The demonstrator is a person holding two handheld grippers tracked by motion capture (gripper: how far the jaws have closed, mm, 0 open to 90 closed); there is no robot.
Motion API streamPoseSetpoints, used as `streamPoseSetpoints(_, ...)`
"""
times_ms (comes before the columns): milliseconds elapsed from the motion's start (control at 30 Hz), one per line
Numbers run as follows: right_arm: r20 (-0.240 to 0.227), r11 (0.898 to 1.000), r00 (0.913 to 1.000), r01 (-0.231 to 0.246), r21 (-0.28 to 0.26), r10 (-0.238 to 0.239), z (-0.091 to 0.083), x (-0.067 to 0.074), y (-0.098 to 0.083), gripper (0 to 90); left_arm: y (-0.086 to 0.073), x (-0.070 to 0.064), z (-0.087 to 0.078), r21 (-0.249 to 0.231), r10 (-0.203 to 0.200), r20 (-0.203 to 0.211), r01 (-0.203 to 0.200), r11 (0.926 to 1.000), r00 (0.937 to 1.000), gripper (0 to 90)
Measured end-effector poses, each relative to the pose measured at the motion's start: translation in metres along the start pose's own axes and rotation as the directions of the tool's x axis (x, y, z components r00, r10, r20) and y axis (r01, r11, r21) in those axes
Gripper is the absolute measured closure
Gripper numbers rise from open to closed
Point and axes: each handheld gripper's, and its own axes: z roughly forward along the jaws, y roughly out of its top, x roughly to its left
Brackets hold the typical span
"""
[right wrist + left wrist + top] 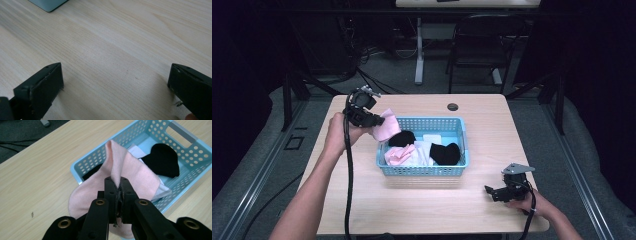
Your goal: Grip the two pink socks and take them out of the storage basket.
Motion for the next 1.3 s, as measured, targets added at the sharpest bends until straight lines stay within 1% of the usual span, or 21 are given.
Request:
streamPoseSetpoints(200,0.0,1.0,1.0,-0.007,-0.008,0.007,0.001,0.001,0.0,0.0,-0.01,0.014,-0.013,-0.007,-0.028,-0.029,0.028,0.9996,0.9992,86.6)
streamPoseSetpoints(267,0.0,1.0,1.0,-0.006,-0.007,0.006,0.0,0.001,0.0,0.0,-0.016,0.02,-0.017,-0.008,-0.045,-0.04,0.045,0.999,0.9982,86.6)
streamPoseSetpoints(300,-0.001,1.0,1.0,-0.006,-0.006,0.006,0.0,0.0,0.0,0.0,-0.016,0.02,-0.017,-0.008,-0.045,-0.04,0.045,0.999,0.9982,86.6)
streamPoseSetpoints(333,0.0,1.0,1.0,-0.007,-0.007,0.007,0.0,0.001,0.0,0.0,-0.021,0.026,-0.019,-0.008,-0.057,-0.045,0.057,0.9983,0.9973,86.6)
streamPoseSetpoints(400,0.0,1.0,1.0,-0.007,-0.008,0.007,0.001,0.001,0.0,0.0,-0.026,0.032,-0.021,-0.006,-0.071,-0.052,0.071,0.9975,0.9961,86.6)
streamPoseSetpoints(433,0.0,1.0,1.0,-0.007,-0.008,0.007,0.001,0.001,0.0,0.0,-0.026,0.032,-0.021,-0.006,-0.071,-0.052,0.071,0.9975,0.9961,86.6)
streamPoseSetpoints(533,-0.001,1.0,1.0,-0.007,-0.006,0.007,0.0,0.001,0.0,0.0,-0.039,0.044,-0.025,0.006,-0.101,-0.066,0.101,0.9948,0.9927,86.6)
streamPoseSetpoints(600,0.001,1.0,1.0,-0.008,-0.007,0.008,0.0,0.001,0.0,0.0,-0.045,0.049,-0.026,0.009,-0.117,-0.075,0.118,0.993,0.9904,86.7)
streamPoseSetpoints(633,0.001,1.0,1.0,-0.008,-0.007,0.008,0.0,0.001,0.0,0.0,-0.045,0.049,-0.026,0.009,-0.117,-0.075,0.118,0.993,0.9904,86.6)
streamPoseSetpoints(667,0.001,1.0,1.0,-0.008,-0.007,0.008,0.0,0.001,0.0,0.0,-0.049,0.054,-0.027,0.011,-0.133,-0.078,0.135,0.9909,0.988,86.6)
streamPoseSetpoints(733,0.002,1.0,1.0,-0.008,-0.007,0.008,0.0,0.001,0.0,0.0,-0.054,0.058,-0.027,0.016,-0.144,-0.097,0.146,0.9892,0.9848,86.6)
streamPoseSetpoints(800,0.002,1.0,1.0,-0.008,-0.007,0.008,0.0,0.001,0.0,0.0,-0.058,0.063,-0.028,0.021,-0.159,-0.1,0.162,0.9865,0.9821,86.6)
streamPoseSetpoints(900,0.002,1.0,1.0,-0.009,-0.007,0.009,0.0,0.001,0.0,0.0,-0.065,0.07,-0.028,0.031,-0.176,-0.108,0.18,0.9831,0.9784,86.6)
streamPoseSetpoints(967,0.001,1.0,1.0,-0.008,-0.008,0.008,0.0,0.001,0.0,0.0,-0.066,0.071,-0.028,0.035,-0.178,-0.114,0.183,0.9825,0.9775,86.6)
streamPoseSetpoints(1000,0.001,1.0,1.0,-0.01,-0.006,0.01,0.0,0.001,0.0,0.0,-0.071,0.076,-0.028,0.044,-0.186,-0.119,0.193,0.9803,0.9752,86.6)
streamPoseSetpoints(1033,0.001,1.0,1.0,-0.008,-0.008,0.008,0.001,0.001,0.0,0.0,-0.071,0.076,-0.028,0.044,-0.186,-0.119,0.193,0.9803,0.9752,86.6)
streamPoseSetpoints(1067,0.001,1.0,1.0,-0.008,-0.008,0.008,0.0,0.001,0.0,0.0,-0.076,0.079,-0.027,0.048,-0.2,-0.125,0.207,0.9772,0.9718,86.6)
streamPoseSetpoints(1133,0.002,1.0,1.0,-0.008,-0.007,0.008,0.0,0.001,0.0,0.0,-0.082,0.083,-0.025,0.061,-0.208,-0.126,0.217,0.9742,0.9699,86.7)
streamPoseSetpoints(1167,0.002,1.0,1.0,-0.008,-0.007,0.008,0.0,0.001,0.0,0.0,-0.082,0.083,-0.025,0.061,-0.208,-0.126,0.217,0.9742,0.9699,86.7)
streamPoseSetpoints(1200,0.002,1.0,1.0,-0.008,-0.007,0.008,0.0,0.001,0.0,0.0,-0.089,0.087,-0.022,0.07,-0.233,-0.129,0.243,0.9674,0.9638,86.8)
streamPoseSetpoints(1300,0.002,1.0,1.0,-0.008,-0.007,0.008,0.0,0.001,0.0,0.0,-0.098,0.092,-0.017,0.084,-0.252,-0.134,0.264,0.9608,0.9584,86.9)
